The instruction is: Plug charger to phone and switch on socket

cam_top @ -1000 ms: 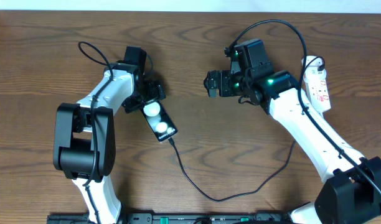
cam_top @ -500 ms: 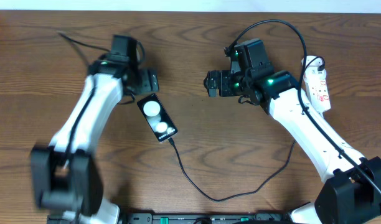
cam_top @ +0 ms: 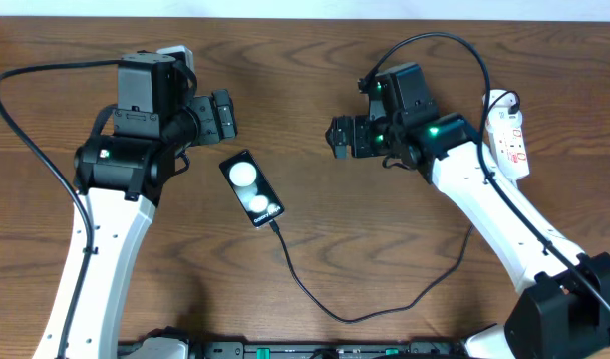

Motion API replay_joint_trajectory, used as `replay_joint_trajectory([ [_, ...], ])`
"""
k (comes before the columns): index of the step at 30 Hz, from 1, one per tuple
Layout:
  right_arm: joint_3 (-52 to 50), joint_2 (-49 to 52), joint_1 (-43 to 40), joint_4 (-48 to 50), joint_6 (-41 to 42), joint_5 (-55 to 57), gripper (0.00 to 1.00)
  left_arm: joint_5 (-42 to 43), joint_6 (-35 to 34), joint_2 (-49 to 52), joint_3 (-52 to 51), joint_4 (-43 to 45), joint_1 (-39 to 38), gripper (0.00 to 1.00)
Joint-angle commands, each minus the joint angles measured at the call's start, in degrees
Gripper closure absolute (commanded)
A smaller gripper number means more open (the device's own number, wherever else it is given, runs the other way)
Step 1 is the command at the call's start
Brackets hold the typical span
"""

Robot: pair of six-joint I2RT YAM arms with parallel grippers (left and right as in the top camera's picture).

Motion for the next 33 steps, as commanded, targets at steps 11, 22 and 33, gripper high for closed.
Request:
replay_joint_trajectory([
  [11,20.61,-8.13,-13.79,-29.86,-12.61,-2.93,0.01,-0.72,0.74,0.02,0.04,-0.63,0.39,0.07],
  [22,24.48,-6.86,-41.64,-32.2,-20.44,-2.95,0.01,-0.72,0.74,0.02,0.04,-0.63,0.39,0.07],
  [33,24.02,3.54,-58.36,-29.46,-26.34,-5.68,0.01,-0.72,0.74,0.02,0.04,-0.63,0.39,0.07],
])
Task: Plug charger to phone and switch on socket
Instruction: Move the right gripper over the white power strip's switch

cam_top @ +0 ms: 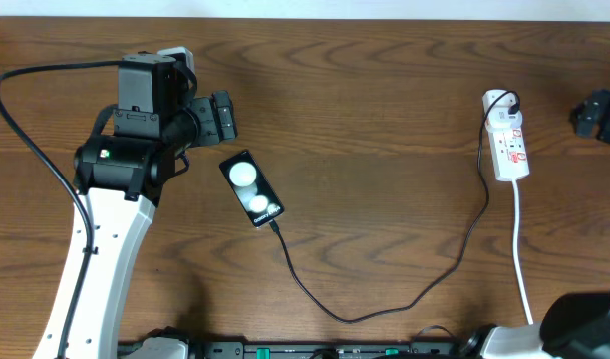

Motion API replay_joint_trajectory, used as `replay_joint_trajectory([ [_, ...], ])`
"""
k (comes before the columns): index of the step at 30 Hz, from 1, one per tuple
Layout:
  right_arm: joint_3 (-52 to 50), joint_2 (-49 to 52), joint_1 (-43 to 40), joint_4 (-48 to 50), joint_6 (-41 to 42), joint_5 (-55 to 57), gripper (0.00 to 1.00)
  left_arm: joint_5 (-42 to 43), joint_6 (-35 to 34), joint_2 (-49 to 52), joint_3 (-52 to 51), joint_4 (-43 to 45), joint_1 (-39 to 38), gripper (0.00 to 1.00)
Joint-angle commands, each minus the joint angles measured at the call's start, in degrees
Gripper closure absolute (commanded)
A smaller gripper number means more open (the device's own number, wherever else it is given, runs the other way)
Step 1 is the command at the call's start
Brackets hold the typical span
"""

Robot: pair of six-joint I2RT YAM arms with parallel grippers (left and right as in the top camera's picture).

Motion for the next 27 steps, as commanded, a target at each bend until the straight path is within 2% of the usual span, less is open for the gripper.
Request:
replay_joint_trajectory([
  [1,0.15,4.96,-1.4,1.11,-2.12,-4.57,0.01,-0.72,0.55,0.02,0.04,-0.15,0.39,0.07],
  [6,0.15,12.46,-0.59,3.06,-13.9,-14.93,0.01,-0.72,0.55,0.02,0.04,-0.13,0.39,0.07],
  [14,0.15,21.35,2.29,7.89,-16.52,-16.37,0.01,-0.72,0.55,0.02,0.04,-0.15,0.39,0.07],
  [18,0.15,23.67,4.35,8.52,-23.15,-22.14,0.01,-0.72,0.55,0.02,0.04,-0.15,0.39,0.07],
  [23,0.15,24.87,6.25,10.71,-21.35,-21.64,0.01,-0.72,0.55,0.02,0.02,-0.15,0.39,0.07],
  [27,0.13,25.42,7.13,12.15,-16.61,-16.48,0.01,-0.72,0.55,0.02,0.02,-0.15,0.39,0.08],
])
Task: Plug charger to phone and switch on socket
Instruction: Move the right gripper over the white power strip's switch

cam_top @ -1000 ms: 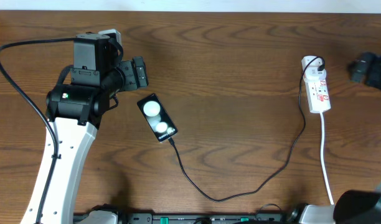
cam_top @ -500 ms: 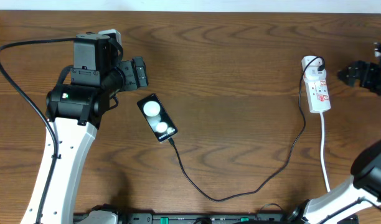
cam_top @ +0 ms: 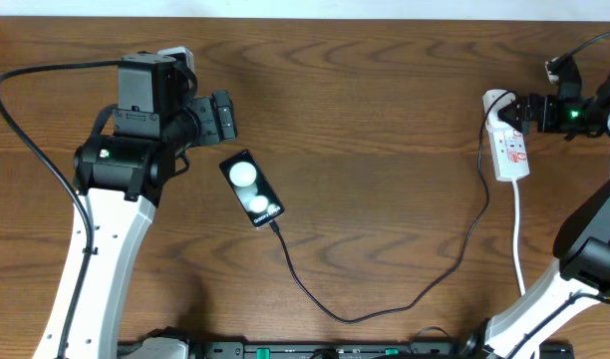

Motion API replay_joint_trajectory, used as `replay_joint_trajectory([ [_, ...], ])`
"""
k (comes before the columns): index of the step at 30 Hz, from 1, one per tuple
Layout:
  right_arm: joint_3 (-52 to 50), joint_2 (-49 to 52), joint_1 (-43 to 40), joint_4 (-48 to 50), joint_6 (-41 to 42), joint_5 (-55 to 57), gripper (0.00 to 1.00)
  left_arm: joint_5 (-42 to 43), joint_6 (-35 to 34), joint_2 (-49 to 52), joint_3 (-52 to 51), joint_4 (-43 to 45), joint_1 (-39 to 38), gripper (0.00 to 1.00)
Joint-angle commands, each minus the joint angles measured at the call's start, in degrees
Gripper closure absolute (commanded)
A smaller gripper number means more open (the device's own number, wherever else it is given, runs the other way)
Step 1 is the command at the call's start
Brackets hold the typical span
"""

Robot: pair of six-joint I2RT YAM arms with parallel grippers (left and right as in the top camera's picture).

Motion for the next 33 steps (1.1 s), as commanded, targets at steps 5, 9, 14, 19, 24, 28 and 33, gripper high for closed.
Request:
replay_joint_trajectory([
  [5,0.22,1.22,0.68,0.94,4.04,4.63,0.01,-0.74,0.55,0.02,0.02,-0.15,0.39,0.07],
  [9,0.22,1.22,0.7,1.18,4.94,5.2,0.01,-0.74,0.55,0.02,0.02,-0.15,0.39,0.07],
  [14,-1.66,1.36,0.79,2.36,7.34,5.22,0.01,-0.74,0.55,0.02,0.02,-0.15,0.39,0.07],
  [19,-6.03,1.36,0.79,6.4,9.35,5.14,0.01,-0.74,0.55,0.02,0.02,-0.15,0.39,0.07],
  [24,-9.6,1.36,0.81,9.27,9.73,4.7,0.01,-0.74,0.55,0.02,0.02,-0.15,0.39,0.07],
  [28,-10.88,1.36,0.79,10.29,9.7,4.7,0.01,-0.74,0.55,0.02,0.02,-0.15,0.42,0.07],
  [33,-11.1,1.36,0.85,11.23,9.7,4.66,0.01,-0.74,0.55,0.02,0.02,-0.13,0.39,0.07],
])
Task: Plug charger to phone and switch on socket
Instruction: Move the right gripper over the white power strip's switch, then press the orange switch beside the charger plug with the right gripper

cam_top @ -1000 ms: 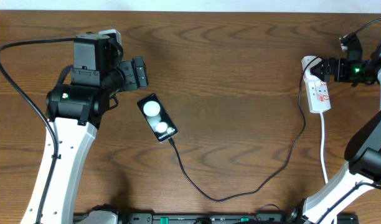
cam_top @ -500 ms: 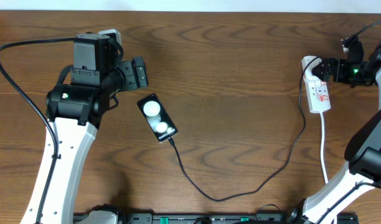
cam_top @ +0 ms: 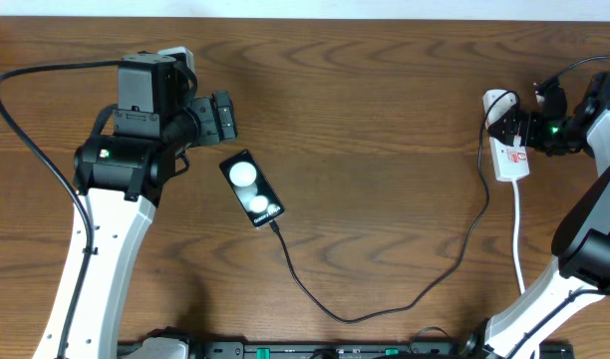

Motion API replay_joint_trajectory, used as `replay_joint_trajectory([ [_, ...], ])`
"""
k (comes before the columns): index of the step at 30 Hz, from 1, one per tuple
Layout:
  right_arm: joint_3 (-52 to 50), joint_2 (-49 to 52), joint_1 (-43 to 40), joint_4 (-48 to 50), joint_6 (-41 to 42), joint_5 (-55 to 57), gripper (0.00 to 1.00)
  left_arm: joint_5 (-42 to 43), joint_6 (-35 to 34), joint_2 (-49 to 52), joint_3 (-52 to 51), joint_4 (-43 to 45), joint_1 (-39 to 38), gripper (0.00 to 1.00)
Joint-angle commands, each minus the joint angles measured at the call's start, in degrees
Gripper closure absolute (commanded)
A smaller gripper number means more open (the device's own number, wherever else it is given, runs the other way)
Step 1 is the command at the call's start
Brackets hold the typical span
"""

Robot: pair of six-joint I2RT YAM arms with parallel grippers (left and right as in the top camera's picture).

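Observation:
The black phone lies face up left of the table's middle. The charger plug is in its lower end. The black cable loops toward the front edge and runs up to the white socket strip at the far right. My right gripper is over the strip's upper half, fingers close together and covering the switch area. My left gripper hangs just above and left of the phone, apart from it, with nothing in it.
The strip's white lead runs down toward the front edge at the right. The left arm's white links cover the left side of the brown wooden table.
My right gripper has moved from the strip's top end, beside the charger adapter, down and slightly left onto the strip's upper half. Phone, cable and left arm are unchanged.
My right gripper was first near the table's middle, right of the phone, with the cable plugged into the phone. It was then at the far right edge, then at the strip's top end, and is now on the strip. The left arm stayed still.

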Motion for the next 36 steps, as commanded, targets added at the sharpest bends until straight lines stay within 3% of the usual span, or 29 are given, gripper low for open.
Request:
replay_joint_trajectory([
  [1,-0.39,0.63,0.44,0.72,0.59,-0.48,0.01,-0.72,0.55,0.02,0.02,-0.15,0.39,0.07],
  [36,-1.6,2.56,4.11,5.81,4.26,-1.79,0.01,-0.72,0.55,0.02,-0.02,-0.15,0.39,0.07],
])
